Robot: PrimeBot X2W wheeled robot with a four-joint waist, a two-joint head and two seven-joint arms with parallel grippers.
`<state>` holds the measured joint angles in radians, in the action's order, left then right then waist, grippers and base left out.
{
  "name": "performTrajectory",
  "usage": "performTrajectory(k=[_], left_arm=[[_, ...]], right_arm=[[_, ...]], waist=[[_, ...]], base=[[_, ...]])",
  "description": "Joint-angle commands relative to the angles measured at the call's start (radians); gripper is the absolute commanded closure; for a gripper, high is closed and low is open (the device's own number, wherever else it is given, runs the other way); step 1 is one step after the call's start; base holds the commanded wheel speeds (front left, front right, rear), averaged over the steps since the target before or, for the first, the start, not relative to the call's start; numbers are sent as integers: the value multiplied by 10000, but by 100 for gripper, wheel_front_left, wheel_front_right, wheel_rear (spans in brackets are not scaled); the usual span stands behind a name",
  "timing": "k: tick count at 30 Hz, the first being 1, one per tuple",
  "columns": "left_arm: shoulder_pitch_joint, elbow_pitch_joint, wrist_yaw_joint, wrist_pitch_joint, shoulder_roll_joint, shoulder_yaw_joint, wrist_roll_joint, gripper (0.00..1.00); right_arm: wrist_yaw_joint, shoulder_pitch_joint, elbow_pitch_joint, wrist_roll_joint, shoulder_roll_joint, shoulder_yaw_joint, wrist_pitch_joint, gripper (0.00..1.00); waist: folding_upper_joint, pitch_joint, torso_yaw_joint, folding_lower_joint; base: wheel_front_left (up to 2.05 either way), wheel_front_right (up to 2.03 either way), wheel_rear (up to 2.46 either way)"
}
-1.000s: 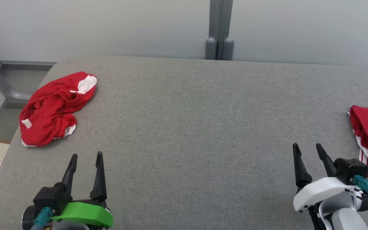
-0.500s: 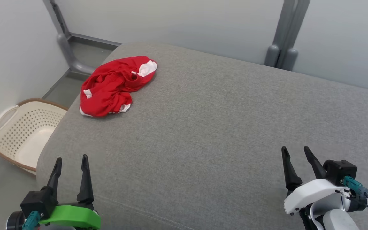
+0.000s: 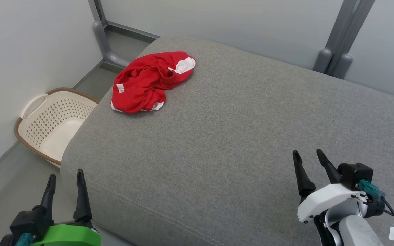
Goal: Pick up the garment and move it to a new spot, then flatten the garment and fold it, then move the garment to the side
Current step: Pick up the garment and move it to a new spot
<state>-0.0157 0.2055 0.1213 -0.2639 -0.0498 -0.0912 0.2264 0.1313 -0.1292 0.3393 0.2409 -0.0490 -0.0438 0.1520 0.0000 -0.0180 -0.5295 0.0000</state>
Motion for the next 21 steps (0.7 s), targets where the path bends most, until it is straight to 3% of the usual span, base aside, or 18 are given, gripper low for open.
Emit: performTrajectory(k=[1,9,15,21], left_arm=[[-32,-29,-80,-1,-20,9,15,0],[547,557,-22,0,-20,179,38,0],[2258,2690,11,209,-223,265,265,0],[4293,4861,16,1412,-524,-329,1334,0]], right_arm=[[-11,-127,28,-64,-30,17,16,0],[-11,3,-8,-11,-32,4,71,0],[-11,14,-354,-306,-33,3,-190,0],[-11,-206,-989,-685,-36,-29,-629,0]], waist=[[0,-48,-19,0],[0,-153,27,0],[0,-498,439,0],[0,-1130,1412,0]], base=[[0,0,0],[0,0,0],[0,0,0],[0,0,0]])
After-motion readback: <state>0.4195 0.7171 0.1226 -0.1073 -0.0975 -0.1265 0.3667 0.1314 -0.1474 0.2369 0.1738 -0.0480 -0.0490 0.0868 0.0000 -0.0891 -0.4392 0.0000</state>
